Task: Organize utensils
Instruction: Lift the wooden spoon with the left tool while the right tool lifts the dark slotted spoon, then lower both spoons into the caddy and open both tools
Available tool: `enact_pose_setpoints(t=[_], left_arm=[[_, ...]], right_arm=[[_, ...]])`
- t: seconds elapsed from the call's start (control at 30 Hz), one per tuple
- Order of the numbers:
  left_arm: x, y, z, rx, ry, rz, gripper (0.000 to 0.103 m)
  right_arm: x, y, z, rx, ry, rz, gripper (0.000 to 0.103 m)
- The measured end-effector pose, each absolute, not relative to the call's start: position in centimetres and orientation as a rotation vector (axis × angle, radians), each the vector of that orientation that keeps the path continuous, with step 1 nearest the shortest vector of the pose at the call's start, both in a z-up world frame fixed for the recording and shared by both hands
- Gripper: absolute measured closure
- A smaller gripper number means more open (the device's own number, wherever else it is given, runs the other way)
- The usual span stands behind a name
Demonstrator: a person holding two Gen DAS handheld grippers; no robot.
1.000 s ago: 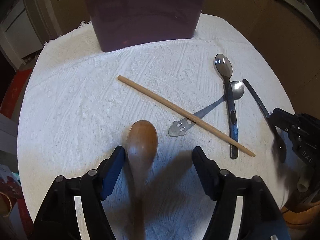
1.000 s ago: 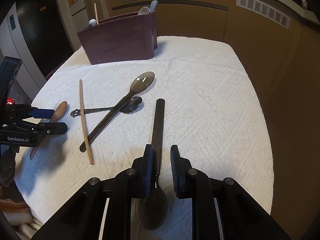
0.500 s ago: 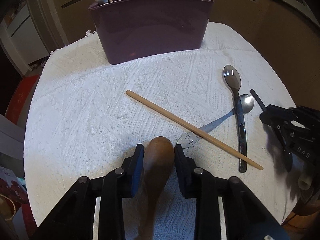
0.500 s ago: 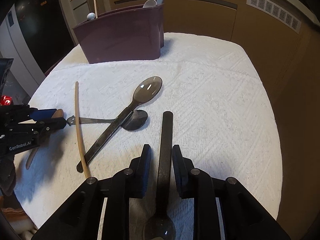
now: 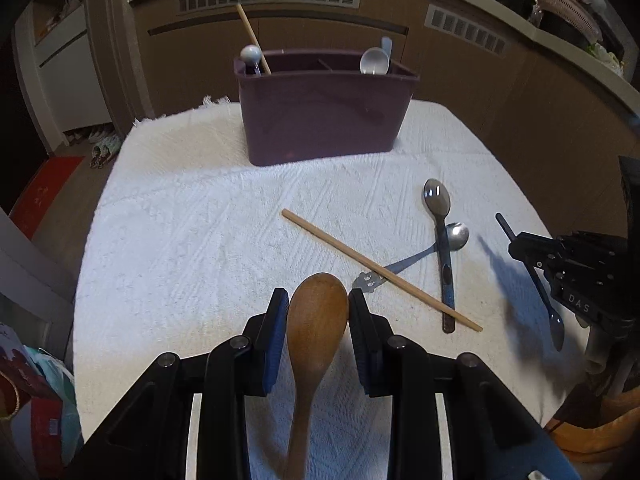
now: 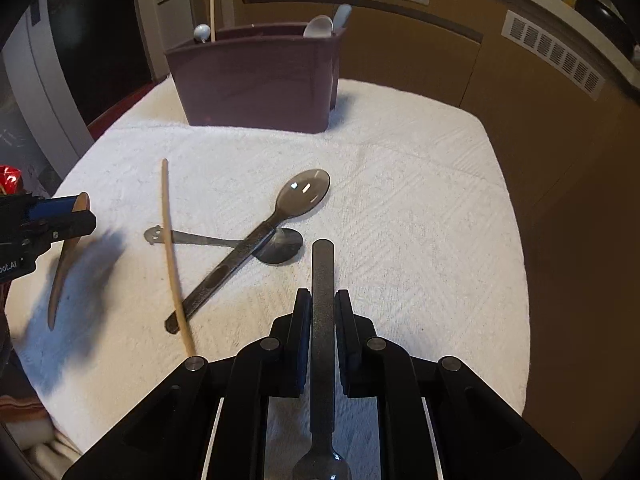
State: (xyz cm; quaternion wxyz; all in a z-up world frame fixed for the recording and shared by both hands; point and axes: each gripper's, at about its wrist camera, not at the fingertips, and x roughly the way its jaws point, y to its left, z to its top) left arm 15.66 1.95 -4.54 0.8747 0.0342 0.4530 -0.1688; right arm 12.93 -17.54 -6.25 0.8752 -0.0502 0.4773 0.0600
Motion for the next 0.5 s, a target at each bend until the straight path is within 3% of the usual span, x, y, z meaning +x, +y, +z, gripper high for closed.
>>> enact_pose_setpoints(t=[0.5], left_arm=[[14.6,0.6,11.6,0.081,0.523,-0.359,0.076]], right_arm=[[11.0,-16.7,12.1,-0.121,0.508,0.094,0.091]])
